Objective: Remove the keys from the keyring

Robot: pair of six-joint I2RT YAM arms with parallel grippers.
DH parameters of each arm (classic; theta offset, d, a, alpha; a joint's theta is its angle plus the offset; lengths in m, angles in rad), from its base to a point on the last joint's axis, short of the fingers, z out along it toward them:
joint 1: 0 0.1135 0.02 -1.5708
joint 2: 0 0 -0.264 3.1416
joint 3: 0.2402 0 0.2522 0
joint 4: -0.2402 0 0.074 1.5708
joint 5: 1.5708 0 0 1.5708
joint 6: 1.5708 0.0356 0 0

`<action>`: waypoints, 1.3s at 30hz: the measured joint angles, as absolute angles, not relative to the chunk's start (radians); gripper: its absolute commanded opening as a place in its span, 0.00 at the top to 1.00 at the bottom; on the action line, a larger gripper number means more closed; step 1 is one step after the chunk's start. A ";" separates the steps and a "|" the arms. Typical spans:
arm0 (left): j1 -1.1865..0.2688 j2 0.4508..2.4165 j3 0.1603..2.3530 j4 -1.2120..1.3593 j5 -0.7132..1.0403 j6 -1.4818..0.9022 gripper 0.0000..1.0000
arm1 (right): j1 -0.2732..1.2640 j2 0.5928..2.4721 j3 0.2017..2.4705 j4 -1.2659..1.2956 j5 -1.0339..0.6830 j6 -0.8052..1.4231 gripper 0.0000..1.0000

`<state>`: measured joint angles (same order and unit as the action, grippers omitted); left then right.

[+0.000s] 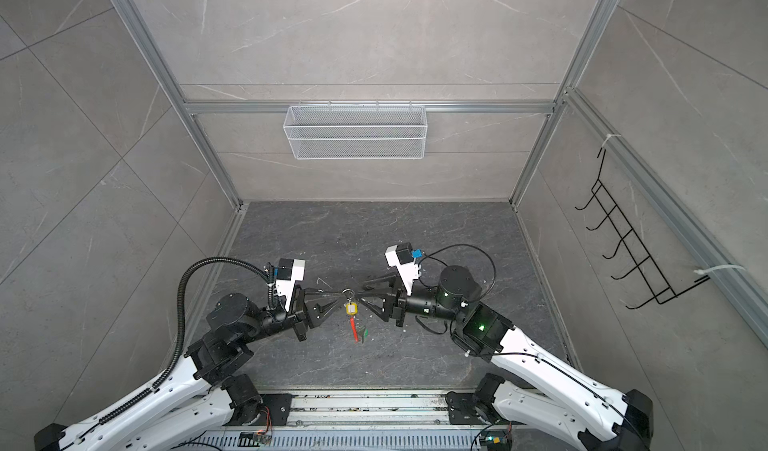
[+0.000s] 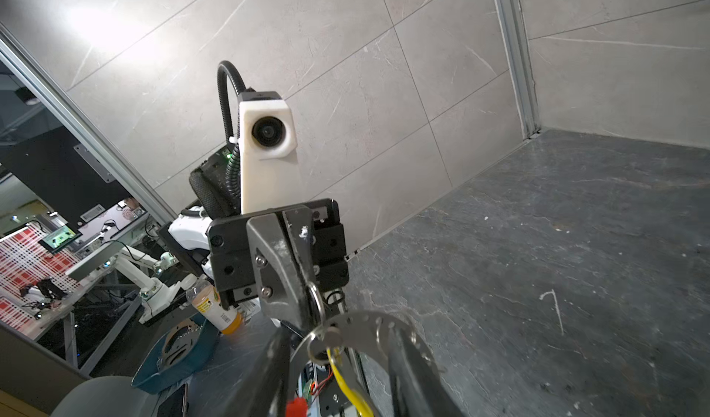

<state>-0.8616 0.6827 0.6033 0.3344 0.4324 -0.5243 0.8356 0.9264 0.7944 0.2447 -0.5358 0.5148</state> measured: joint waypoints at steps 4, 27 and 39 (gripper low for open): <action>-0.864 0.683 0.594 0.353 0.420 -0.528 1.00 | 0.837 0.960 0.782 0.343 -0.545 0.563 0.63; -0.864 0.660 0.581 0.382 0.369 -0.528 1.00 | 0.877 1.009 0.757 0.468 -0.563 0.614 0.79; -0.864 0.657 0.580 0.383 0.368 -0.528 1.00 | 0.877 1.003 0.756 0.460 -0.538 0.608 0.95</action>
<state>-0.8642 0.6571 0.5804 0.3828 0.3683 -0.5282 0.8768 1.0035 0.7559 0.4603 -0.5381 0.6079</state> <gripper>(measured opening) 0.045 0.081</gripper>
